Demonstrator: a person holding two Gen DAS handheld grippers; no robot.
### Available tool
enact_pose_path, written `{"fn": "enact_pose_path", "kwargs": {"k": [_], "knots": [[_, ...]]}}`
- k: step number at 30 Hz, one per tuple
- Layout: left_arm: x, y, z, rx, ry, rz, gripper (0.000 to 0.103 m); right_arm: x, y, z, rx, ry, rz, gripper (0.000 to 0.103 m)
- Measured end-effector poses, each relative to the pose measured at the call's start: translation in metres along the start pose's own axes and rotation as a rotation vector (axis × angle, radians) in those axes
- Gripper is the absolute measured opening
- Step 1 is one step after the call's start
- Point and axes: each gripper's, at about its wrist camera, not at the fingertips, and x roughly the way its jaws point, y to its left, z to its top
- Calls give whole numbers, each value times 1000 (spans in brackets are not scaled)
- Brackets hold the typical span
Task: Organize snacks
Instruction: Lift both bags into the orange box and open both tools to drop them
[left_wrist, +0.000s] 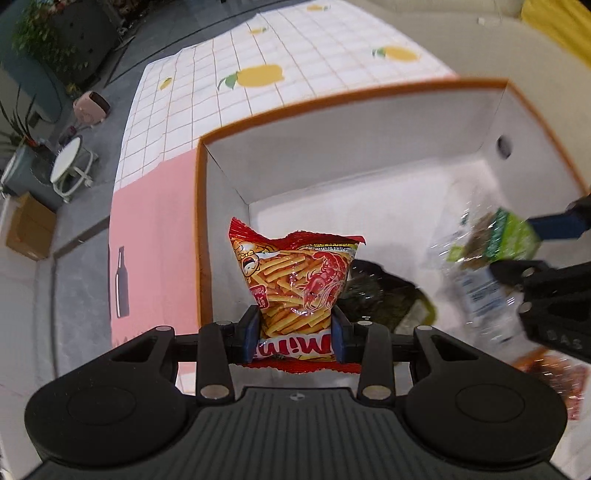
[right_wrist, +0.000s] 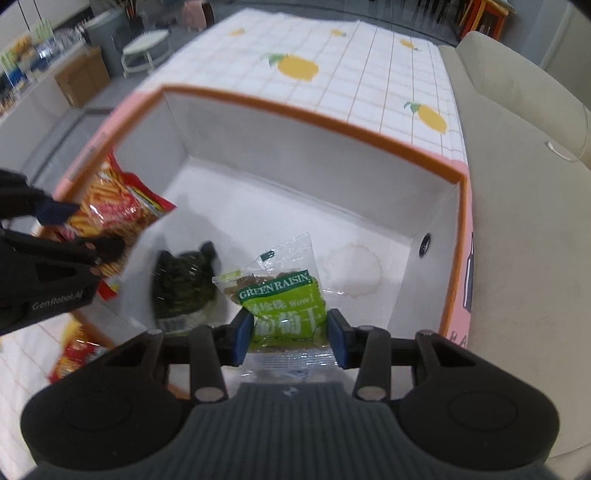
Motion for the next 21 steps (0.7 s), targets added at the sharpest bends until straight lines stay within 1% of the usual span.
{"fn": "enact_pose_path", "kwargs": {"k": [3, 5, 9, 13, 14, 17, 19, 20, 21], "knots": [[14, -6, 2, 22, 37, 19, 43, 12, 0, -2, -13, 23, -46, 41], [20, -10, 1, 38, 58, 32, 43, 17, -1, -3, -12, 34, -51, 41], [23, -15, 1, 47, 68, 57, 43, 24, -3, -2, -17, 57, -69, 42], [23, -19, -1, 57, 65, 71, 45, 26, -5, -4, -11, 73, -68, 42], [23, -19, -2, 56, 61, 80, 50, 26, -6, -5, -4, 77, -65, 42], [22, -22, -5, 69, 54, 87, 52, 25, -7, -6, 9, 80, -55, 43], [22, -21, -5, 68, 50, 93, 57, 22, -6, -5, 9, 75, -53, 45], [20, -21, -6, 68, 41, 102, 63, 21, -5, -5, 5, 71, -44, 49], [19, -20, -5, 69, 30, 109, 72, 19, -3, -4, 1, 69, -35, 57]]}}
